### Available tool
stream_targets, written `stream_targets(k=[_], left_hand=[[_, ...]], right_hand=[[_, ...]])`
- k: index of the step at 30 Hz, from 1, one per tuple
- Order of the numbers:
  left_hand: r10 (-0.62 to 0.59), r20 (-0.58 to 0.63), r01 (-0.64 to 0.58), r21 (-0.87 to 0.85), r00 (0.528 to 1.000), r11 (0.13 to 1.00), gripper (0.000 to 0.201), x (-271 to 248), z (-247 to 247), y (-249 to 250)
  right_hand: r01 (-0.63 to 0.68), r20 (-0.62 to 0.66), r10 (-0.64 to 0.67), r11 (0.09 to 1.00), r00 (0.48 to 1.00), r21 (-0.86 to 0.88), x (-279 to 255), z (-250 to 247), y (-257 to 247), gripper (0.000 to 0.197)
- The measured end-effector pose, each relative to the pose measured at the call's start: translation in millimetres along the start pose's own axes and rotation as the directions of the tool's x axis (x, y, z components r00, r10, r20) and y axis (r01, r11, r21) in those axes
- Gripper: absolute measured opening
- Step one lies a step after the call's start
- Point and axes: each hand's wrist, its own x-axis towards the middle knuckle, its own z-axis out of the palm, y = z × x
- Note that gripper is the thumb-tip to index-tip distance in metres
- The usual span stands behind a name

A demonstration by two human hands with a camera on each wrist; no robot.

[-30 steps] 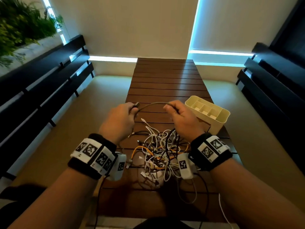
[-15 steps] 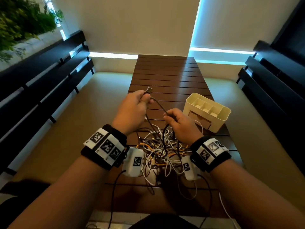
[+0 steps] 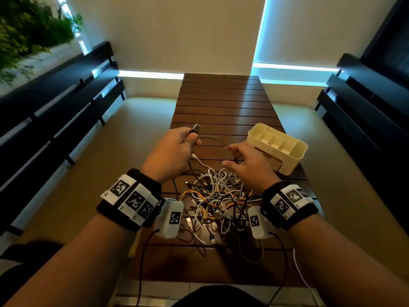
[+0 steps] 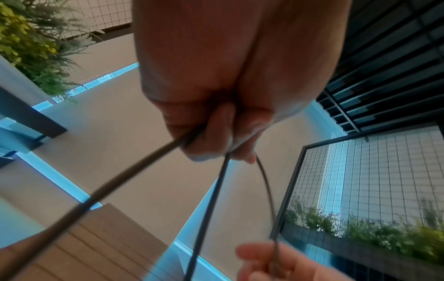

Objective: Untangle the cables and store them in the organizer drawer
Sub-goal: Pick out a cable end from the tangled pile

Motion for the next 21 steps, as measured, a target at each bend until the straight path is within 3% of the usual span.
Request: stream_targets(k=[4, 8, 11, 15, 21], left_hand=[[-0.035, 0.085, 0.026, 0.103, 0.996, 0.994, 0.031, -9.1, 7.3, -8.6], [-0.053, 0.163, 0.055, -0.009, 0.985, 0.998, 0.030, -14.0, 16.9, -3.8], [-0.062, 0.235, 0.090, -0.109, 0.970, 0.990, 0.031, -17.6, 21.8, 4.9], [-0.049, 0.358, 0.126, -0.197, 0.932, 0.972, 0.032, -26.4, 27.0, 19.7], [-0.044, 0.529, 0.247, -0.321, 0.848, 0.914, 0.028, -39.6, 33.4, 24.2]], right_hand=[[0.006, 0.033, -0.012, 0.989, 0.999, 0.151, -18.5, -9.7, -18.8, 0.046], [0.094, 0.027, -0.098, 0.986, 0.995, 0.140, -38.5, -9.5, -29.1, 0.017], [0.147, -0.053, -0.141, 0.980, 0.989, 0.131, -52.4, -12.4, -31.4, 0.014], [0.170, -0.190, -0.148, 0.980, 0.971, 0.106, -67.0, -21.8, -30.1, 0.026], [0.254, -0.222, -0.249, 0.967, 0.943, -0.003, -83.1, -20.8, -25.3, 0.018]])
